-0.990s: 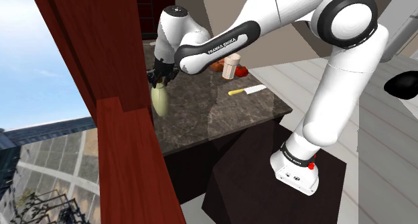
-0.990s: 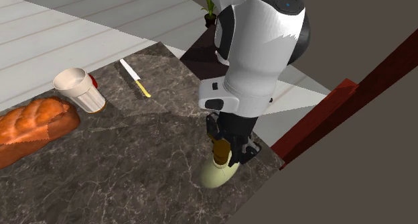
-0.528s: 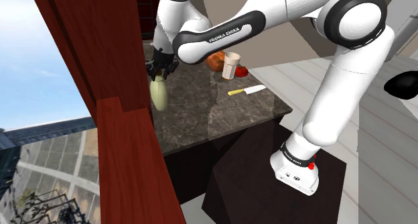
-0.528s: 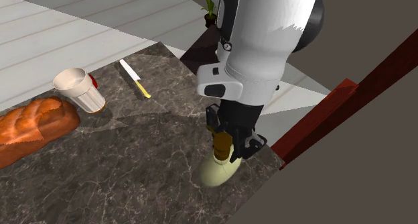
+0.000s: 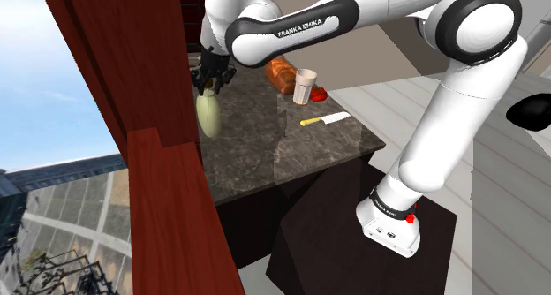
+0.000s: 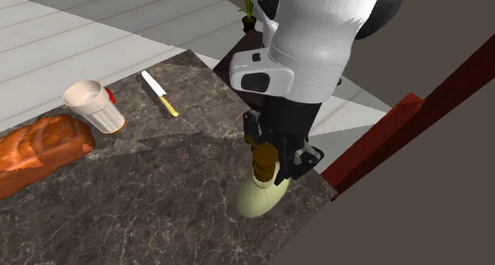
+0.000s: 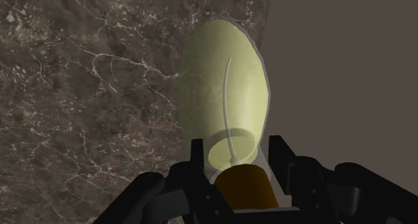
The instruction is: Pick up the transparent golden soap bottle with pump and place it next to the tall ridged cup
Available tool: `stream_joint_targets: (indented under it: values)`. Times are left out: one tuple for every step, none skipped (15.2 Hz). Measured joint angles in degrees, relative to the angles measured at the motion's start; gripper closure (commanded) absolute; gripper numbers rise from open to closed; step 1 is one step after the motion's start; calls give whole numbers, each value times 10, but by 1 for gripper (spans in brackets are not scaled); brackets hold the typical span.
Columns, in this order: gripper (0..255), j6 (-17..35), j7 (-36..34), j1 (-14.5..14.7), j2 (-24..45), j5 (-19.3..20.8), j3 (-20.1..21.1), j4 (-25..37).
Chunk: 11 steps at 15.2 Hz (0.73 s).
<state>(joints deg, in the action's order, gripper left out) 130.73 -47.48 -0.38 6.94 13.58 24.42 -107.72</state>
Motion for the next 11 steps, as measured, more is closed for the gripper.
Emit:
stream_joint_targets:
  values:
    - [255, -7, 3, -1, -3, -3, 0, 4]
    - [255, -13, 5, -1, -5, -5, 1, 8]
    - [255, -21, 6, 0, -6, -7, 1, 16]
    - [255, -29, 9, -1, -7, -8, 1, 23]
    - [255, -35, 11, -1, -8, -10, 2, 29]
    - [255, -42, 12, -1, -9, -12, 2, 34]
    - [255, -51, 13, 0, -9, -13, 3, 43]
    - [255, -58, 14, 0, -10, -14, 3, 50]
    - [255, -66, 16, 0, -11, -15, 3, 57]
    - [255, -72, 18, 0, -14, -17, 3, 61]
    - [255, -80, 20, 0, -15, -19, 4, 67]
